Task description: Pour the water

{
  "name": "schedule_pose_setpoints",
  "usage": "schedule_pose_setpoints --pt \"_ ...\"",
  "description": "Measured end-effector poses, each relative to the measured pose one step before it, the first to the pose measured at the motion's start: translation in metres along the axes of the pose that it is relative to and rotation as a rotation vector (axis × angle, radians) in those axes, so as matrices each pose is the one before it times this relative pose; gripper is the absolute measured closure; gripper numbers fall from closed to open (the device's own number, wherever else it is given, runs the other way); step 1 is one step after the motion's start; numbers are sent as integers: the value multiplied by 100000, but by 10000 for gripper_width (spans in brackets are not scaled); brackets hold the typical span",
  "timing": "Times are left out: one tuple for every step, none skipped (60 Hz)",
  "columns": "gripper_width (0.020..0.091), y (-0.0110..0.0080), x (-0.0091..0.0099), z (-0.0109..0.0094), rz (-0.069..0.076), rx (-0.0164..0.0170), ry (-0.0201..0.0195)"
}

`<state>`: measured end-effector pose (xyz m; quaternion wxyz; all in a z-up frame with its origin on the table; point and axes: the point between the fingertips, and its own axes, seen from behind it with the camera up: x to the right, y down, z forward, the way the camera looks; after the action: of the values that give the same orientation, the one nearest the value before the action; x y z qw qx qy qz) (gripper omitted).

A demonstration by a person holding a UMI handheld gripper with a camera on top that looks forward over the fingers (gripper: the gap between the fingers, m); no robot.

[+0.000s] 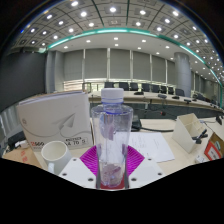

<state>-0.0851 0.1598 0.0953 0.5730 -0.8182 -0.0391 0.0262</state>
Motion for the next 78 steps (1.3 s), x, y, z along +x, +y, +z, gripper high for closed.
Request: schedule_pose_setpoints --pt "787 328 -150 9 -371 -419 -46" --pt "783 446 -58 36 -451 -683 -244" --pt "784 -420 -25 -108 -142 2557 -378" --pt "784 -14 -55 -13 -509 627 -108" --pt "782 245 -8 -17 -621 -543 31" --pt "780 -298 17 573 74 998 -305" --pt "780 125 -10 -34 -97 -214 -240" --pt "770 38 24 -83 -25 -1 -1" --pt "754 -34 -27 -44 55 144 -101" --pt "731 60 -72 -53 71 -193 -391" --pt "704 -29 -84 -56 47 165 -393" --pt "686 -32 -35 -15 16 198 -249" --pt "661 36 23 -11 -70 -208 -13" --pt "642 -9 82 -30 -11 -117 164" --pt "628 -3 22 -17 31 -184 -36" --pt "611 36 4 -40 121 -419 -86" --pt "598 78 60 -25 198 -643 23" --pt "572 173 38 -63 256 -1137 26" --pt "526 199 -3 -86 415 -1384 -76" --pt "465 214 -33 -105 349 -1387 -424" --pt "392 238 -178 -107 471 -1423 -684" --pt "302 195 -170 -132 513 -1349 -645" --pt "228 152 -123 -188 543 -1128 -477" --pt "249 108 -44 -216 454 -983 -289" --pt "272 48 56 -240 376 -779 141" --pt "278 20 58 -307 242 -618 305" --pt "272 58 -82 74 232 -543 285" --pt "258 -74 45 -468 75 -463 389" --pt "240 -36 43 -688 -42 -364 480" --pt "235 -69 79 -466 -80 -388 616" --pt "241 -67 35 -501 -84 -389 539" --pt "245 -53 -13 -542 -108 -435 436" --pt "245 -43 -7 -545 -93 -584 465" --pt "245 -24 1 -579 -28 -610 524" --pt "244 -44 -37 -618 22 -528 475" --pt "245 -160 34 -480 98 -368 322" --pt "244 -61 -90 -737 72 -355 340" --pt "245 -10 -109 -692 123 -541 329" --pt "247 2 -118 -736 233 -761 354" --pt "246 -9 -111 -759 247 -1084 294" --pt "246 49 -97 -772 318 -902 411" --pt "246 45 -86 -817 308 -813 397" --pt "245 11 -105 -874 362 -641 416" --pt "246 39 -122 -908 327 -571 461" --pt "247 46 -125 -941 247 -597 485" --pt "246 81 -77 -931 90 -629 459" --pt "247 119 -72 -946 -60 -686 481" --pt "245 150 -57 -787 -120 -1006 536" --pt "244 280 -99 -1016 -45 -1023 555" --pt "245 255 -53 -1192 26 -975 587" --pt "246 220 -103 -990 -22 -835 551" --pt "246 165 -117 -958 -67 -486 369" --pt "245 173 -144 -951 -190 -310 182" --pt "247 203 -155 -936 -189 -427 110" --pt "245 260 -190 -928 -214 -515 21" --pt "245 255 -192 -889 -282 -462 -40" --pt "243 148 -248 -774 -329 -609 -15" --pt "244 317 -137 -850 -285 -335 114" --pt "246 348 -137 -869 -235 -262 342" --pt "247 309 -143 -742 -245 -238 284" --pt "248 271 -136 -713 -294 -108 256" --pt "243 292 -136 -701 -317 -110 325" --pt "244 332 -90 -644 -267 -271 505" --pt "244 361 -80 -627 -323 -398 506" --pt "245 266 -11 -536 -471 -389 403" --pt "246 354 -158 -582 -515 -168 218" --pt "244 327 -130 -534 -511 -125 175" --pt "242 283 -130 -484 -450 -161 254" --pt "241 255 -127 -478 -412 -97 205" --pt "243 229 -138 -465 -437 32 66" --pt "244 181 -120 -417 -427 156 7" --pt "243 190 -97 -388 -357 8 94" --pt "246 208 -76 -372 -128 -207 110" --pt "244 173 -94 -322 84 -619 -143" --pt "244 253 -88 -232 114 -598 -187" --pt "246 233 -102 -240 52 -472 -166" --pt "246 172 -64 -240 -75 -123 24" --pt "245 113 -21 -188 -183 188 251"
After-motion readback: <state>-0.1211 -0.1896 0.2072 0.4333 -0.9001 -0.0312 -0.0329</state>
